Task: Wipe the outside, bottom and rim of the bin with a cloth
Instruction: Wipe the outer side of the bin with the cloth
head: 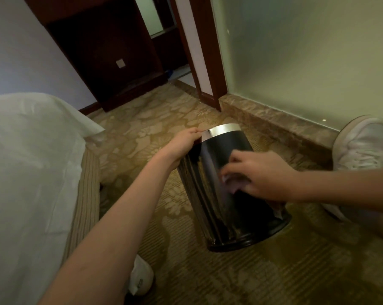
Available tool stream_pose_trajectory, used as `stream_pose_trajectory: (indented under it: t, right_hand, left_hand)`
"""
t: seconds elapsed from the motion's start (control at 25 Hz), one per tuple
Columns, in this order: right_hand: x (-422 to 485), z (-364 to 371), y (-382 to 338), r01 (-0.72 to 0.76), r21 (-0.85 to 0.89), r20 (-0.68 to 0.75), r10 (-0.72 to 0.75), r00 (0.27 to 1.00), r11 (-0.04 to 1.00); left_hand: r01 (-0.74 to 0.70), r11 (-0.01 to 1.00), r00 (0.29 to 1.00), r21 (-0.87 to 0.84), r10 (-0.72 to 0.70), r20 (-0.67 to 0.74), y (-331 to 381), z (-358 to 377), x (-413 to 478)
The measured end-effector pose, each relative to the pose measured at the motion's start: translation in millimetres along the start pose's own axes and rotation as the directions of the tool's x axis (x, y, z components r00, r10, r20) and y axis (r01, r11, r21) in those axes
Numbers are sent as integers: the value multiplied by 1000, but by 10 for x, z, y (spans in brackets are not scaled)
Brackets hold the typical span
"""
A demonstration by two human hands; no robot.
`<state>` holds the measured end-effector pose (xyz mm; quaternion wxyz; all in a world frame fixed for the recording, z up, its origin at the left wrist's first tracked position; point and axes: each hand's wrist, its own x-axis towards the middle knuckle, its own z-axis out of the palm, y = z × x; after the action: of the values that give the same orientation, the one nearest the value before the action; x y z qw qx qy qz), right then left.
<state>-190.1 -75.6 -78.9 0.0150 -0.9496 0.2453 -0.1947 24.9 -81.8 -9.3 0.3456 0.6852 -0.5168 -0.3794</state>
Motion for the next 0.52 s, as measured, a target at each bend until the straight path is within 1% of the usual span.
stream_pose_trajectory:
  t: [0.08, 0.12, 0.16, 0.2, 0.24, 0.28, 0.32, 0.36, 0.4, 0.44, 0.52]
  right_hand:
    - [-325, 100, -96, 144, 4, 132, -143, 981, 990]
    - [-457, 145, -119, 182, -4, 198, -177, 964, 983]
    - [-535, 160, -131, 188, -6, 265, -179, 947, 982]
    - [-543, 144, -130, 164, 7, 319, -158, 935, 986]
    - [-493, 102, -125, 118, 35, 382, -122, 916, 992]
    - [-403, 32, -128, 36, 101, 458, -78, 886, 994]
    - [-296, -44, -112, -96, 224, 509, -32, 860, 970]
    - [-171, -130, -76, -241, 368, 525, 14, 851, 898]
    - [-28, -231, -25, -355, 483, 508, 74, 858, 801]
    - [130, -347, 27, -414, 550, 466, 145, 873, 725]
    - [434, -590, 108, -439, 598, 346, 278, 896, 671]
  left_hand:
    - [14, 998, 1000, 64, -13, -14, -8, 6, 8]
    - [10, 996, 1000, 84, -8, -22, -1, 20, 5]
    - [-2, 996, 1000, 92, 4, -28, 3, 30, 8]
    - [-15, 996, 1000, 92, 17, -26, 7, 42, 8]
    - [-27, 995, 999, 94, 29, -19, 17, 59, 0]
    - [-39, 994, 999, 98, 40, -11, 25, 75, -8]
    - [-51, 993, 999, 107, 52, -6, 28, 89, -10]
    - [-60, 992, 998, 112, 61, -8, 27, 105, -1]
    - [-63, 992, 998, 107, 65, -14, 22, 109, 13]
    - [-63, 994, 998, 87, 64, -15, 23, 107, 21]
    - [-50, 998, 999, 26, 50, -11, 21, 78, 25]
